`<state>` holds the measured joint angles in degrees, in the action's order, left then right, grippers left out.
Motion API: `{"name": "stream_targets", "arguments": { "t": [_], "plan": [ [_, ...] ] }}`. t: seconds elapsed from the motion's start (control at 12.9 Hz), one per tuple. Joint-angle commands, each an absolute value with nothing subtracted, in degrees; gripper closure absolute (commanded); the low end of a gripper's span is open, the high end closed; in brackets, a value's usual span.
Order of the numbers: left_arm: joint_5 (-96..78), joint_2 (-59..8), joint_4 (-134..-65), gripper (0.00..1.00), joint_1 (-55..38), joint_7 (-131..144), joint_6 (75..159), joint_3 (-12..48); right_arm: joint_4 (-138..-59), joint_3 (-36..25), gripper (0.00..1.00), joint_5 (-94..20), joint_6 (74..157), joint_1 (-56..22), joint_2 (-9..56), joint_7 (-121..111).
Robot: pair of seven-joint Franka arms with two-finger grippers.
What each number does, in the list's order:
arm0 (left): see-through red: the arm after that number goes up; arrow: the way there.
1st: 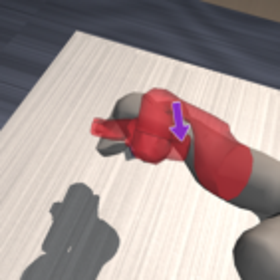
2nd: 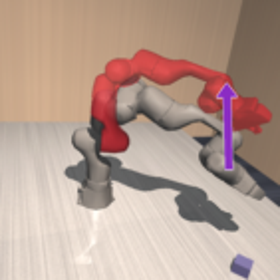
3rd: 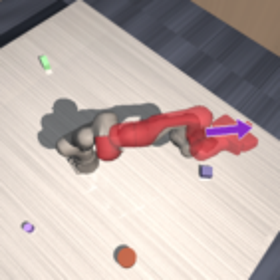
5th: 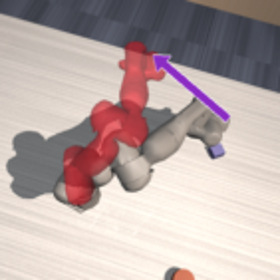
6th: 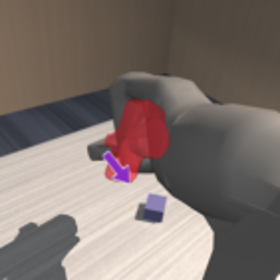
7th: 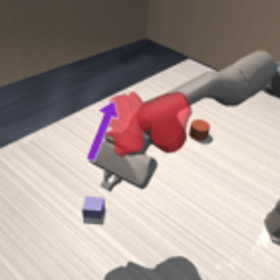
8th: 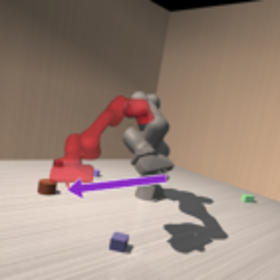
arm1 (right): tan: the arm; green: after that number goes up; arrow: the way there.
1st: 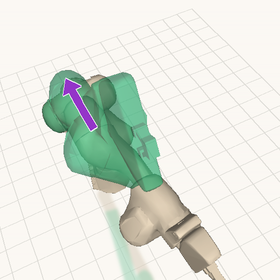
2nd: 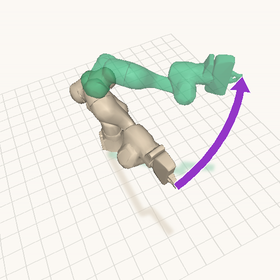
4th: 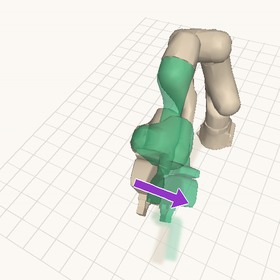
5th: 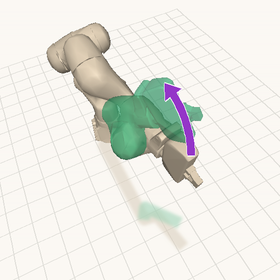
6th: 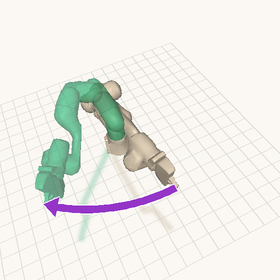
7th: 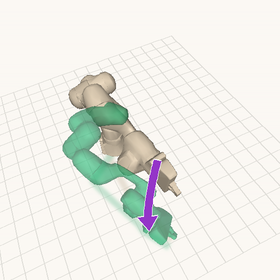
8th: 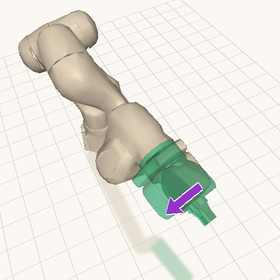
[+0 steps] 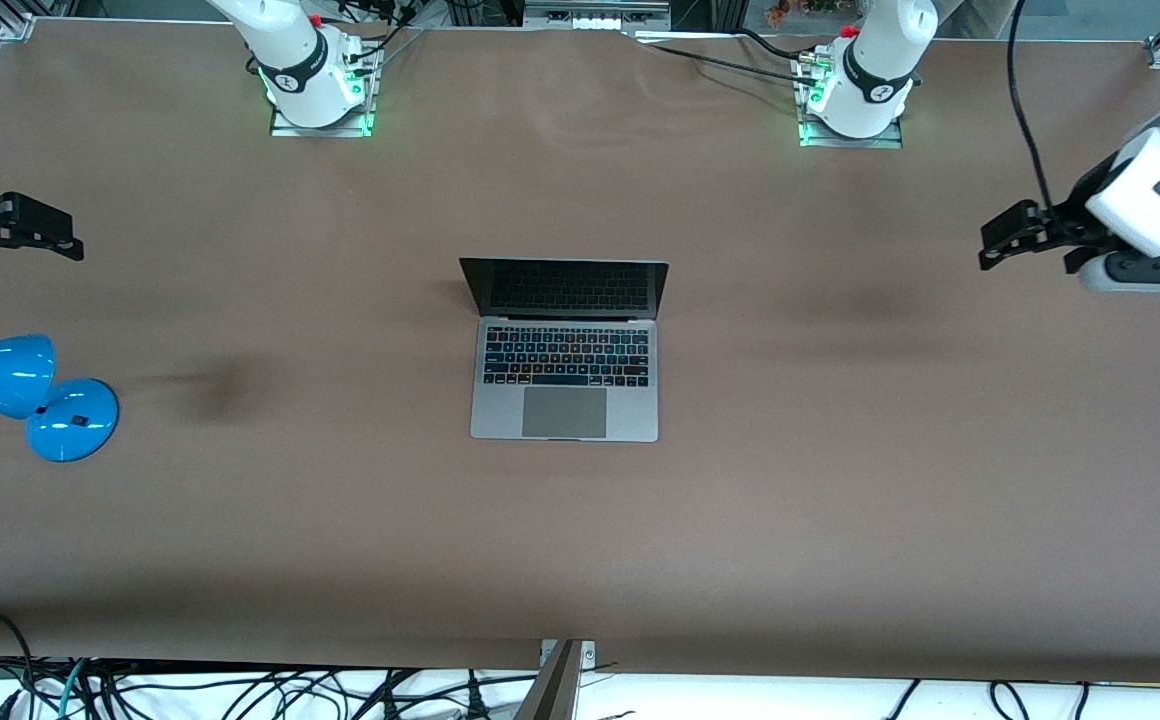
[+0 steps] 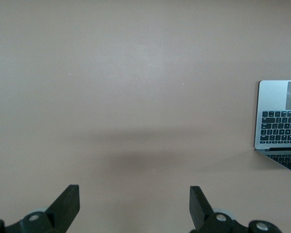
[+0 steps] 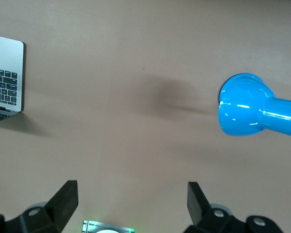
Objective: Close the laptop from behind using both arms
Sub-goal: 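Raise the left gripper from its rest pose toward the laptop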
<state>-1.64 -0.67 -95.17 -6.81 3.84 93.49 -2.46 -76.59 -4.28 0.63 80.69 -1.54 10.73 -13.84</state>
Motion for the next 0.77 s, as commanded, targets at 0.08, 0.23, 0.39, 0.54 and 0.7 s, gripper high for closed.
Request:
{"name": "stream_targets", "arguments": {
  "t": [0.08, 0.23, 0.39, 0.54, 0.7],
  "plan": [
    [-2.99, 7.28, -106.68, 0.00, -6.77, 8.33, 99.13, 1.13, -77.17, -4.13, 0.00, 0.70, 80.86, -1.32, 9.76, -14.68],
    [-2.99, 9.83, -109.41, 0.00, -6.68, 13.16, 99.14, 5.16, -77.17, -4.13, 0.00, 0.62, 80.95, -1.23, 9.76, -14.68],
    [-3.16, 13.08, -112.57, 0.00, -6.59, 16.51, 99.40, 9.12, -77.17, -3.96, 0.00, 0.53, 81.03, -1.32, 9.84, -14.50],
    [-7.27, 15.28, -114.43, 0.00, -6.68, 19.76, 99.40, 11.59, -77.17, -3.43, 0.00, -0.43, 81.03, -1.67, 9.84, -13.89],
    [-8.00, 15.47, -114.35, 0.00, -6.59, 27.03, 100.19, 17.11, -77.17, -0.89, 0.00, -2.28, 80.95, -1.67, 10.02, -13.80]
  ]
}}
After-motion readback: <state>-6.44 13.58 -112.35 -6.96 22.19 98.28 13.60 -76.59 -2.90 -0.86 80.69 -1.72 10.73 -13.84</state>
